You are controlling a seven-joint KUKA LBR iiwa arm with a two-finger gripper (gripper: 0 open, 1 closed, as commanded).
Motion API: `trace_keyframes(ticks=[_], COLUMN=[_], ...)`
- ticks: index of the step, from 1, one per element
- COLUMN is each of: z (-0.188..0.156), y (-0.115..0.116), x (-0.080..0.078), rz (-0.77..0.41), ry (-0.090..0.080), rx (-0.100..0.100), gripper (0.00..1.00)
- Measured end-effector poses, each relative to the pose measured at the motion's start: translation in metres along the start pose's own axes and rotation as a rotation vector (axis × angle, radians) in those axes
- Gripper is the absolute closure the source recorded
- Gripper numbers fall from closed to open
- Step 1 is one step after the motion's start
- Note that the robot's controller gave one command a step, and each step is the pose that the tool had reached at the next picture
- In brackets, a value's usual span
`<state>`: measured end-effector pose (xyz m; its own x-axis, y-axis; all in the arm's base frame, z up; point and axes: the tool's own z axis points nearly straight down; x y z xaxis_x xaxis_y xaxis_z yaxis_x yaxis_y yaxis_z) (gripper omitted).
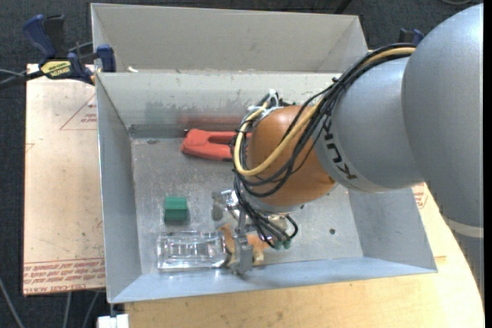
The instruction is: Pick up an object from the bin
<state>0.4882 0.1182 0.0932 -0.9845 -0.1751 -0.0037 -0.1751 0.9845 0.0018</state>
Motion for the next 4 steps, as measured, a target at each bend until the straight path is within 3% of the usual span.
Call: trace_keyframes(ticks=[1,2,3,4], z=[0.022,0.022,-0.018,-0.058], y=[-0.042,-0.042,-0.036,-0.045], x=[-0.003,-0.003,0.0,-0.007], rz=[-0.303,-0.303,-0.292,-0.272], ry=[-0.005,-0.005,0.005,-0.006], rx=[-0.001,-0.001,-0.004,-0.002], gripper=[1.0,1.0,1.0,1.0])
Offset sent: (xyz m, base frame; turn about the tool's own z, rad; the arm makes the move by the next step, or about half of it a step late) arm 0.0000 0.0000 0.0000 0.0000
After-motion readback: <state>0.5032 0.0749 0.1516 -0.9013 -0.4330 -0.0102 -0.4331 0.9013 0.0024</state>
